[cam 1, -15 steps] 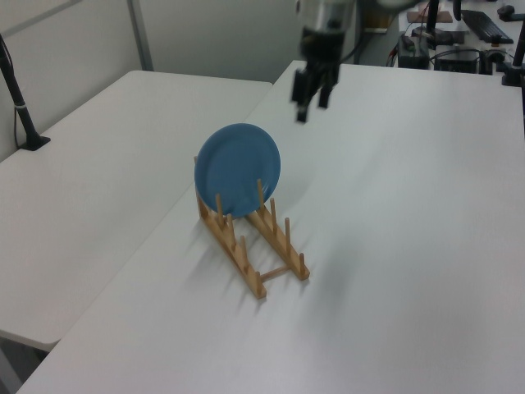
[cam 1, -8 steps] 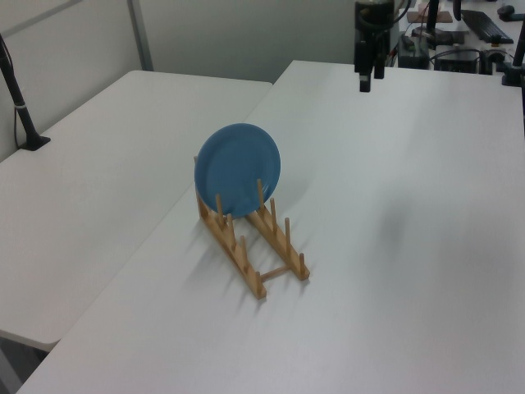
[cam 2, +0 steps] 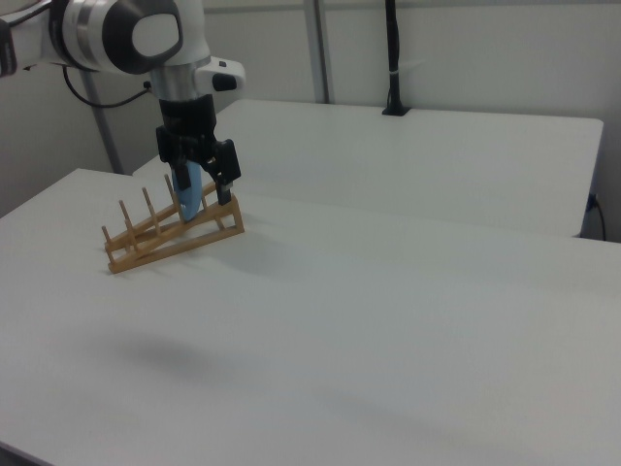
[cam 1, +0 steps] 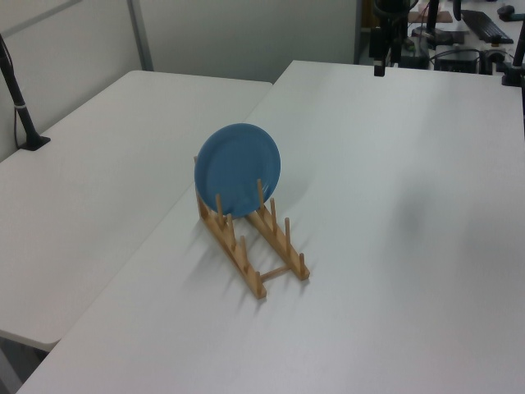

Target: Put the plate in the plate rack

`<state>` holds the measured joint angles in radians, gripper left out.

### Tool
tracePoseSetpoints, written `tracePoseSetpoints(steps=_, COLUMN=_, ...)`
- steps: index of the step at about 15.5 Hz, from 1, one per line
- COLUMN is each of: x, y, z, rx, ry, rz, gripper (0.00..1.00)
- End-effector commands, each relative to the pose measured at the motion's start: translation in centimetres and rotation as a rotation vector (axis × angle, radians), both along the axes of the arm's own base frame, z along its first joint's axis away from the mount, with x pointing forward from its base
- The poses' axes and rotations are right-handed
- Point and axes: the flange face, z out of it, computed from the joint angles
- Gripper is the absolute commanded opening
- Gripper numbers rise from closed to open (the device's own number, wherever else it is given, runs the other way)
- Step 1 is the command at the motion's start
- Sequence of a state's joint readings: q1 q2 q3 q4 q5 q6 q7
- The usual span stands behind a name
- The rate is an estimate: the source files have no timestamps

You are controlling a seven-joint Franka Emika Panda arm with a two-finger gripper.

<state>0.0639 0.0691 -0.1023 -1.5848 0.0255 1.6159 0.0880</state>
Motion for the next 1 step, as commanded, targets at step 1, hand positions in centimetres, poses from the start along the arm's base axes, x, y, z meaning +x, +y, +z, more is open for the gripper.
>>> tracePoseSetpoints(steps=1, x=-0.95, y=0.48, z=-0.28, rx=-0.023, ry=0.007, rz=-0.007, gripper=1.00)
